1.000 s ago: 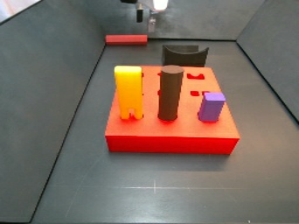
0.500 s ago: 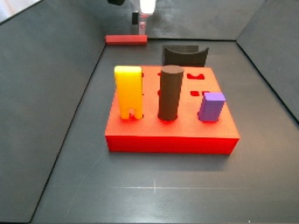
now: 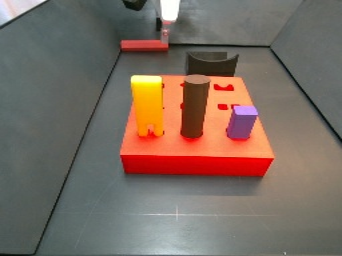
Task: Pick up the hexagon object. Move up. Place the hexagon object on the fixture. Regrasp the hexagon object. Move to above the board. Insert the hexagon object.
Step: Pick up the hexagon object.
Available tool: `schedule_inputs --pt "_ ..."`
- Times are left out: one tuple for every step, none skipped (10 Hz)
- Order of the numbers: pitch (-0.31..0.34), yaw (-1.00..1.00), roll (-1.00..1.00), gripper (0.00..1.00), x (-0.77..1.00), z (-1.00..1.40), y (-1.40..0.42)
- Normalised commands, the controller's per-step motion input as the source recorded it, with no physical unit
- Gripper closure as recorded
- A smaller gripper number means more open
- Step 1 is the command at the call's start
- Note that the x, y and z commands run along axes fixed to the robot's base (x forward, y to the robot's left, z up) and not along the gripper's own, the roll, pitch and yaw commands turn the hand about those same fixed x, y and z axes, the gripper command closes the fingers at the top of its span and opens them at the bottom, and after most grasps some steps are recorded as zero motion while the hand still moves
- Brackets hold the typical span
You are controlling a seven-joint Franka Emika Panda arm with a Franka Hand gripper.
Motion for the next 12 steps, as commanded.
schedule_inputs --pt "0.0 -0.14 -0.17 0.0 0.0 0.0 0.37" --pt "0.0 -0.02 -0.15 0.0 0.0 -0.09 0.36" --pt "-0.111 -0.15 -0.32 0.0 0.01 -0.4 0.32" --pt "-0.179 -0.19 -0.35 0.0 0.05 -0.4 0.27" --pt "-0.181 -0.19 -0.35 0.0 0.04 -0.39 0.25" --pt "-0.207 -0.12 -0.31 0.0 0.0 -0.43 0.11" --pt "-0.21 -0.03 -0.27 0.0 0.0 -0.47 0.0" --pt "-0.209 0.0 -0.25 0.0 0.0 -0.49 0.0" --pt "-0.224 0.0 -0.22 0.0 0.0 -0.5 -0.01" --pt "-0.213 0.0 -0.2 0.0 0.0 -0.51 -0.06" --pt "-0.204 0.0 -0.2 0.0 0.0 -0.47 -0.09" --pt "-0.199 0.0 -0.2 0.0 0.0 -0.4 -0.16"
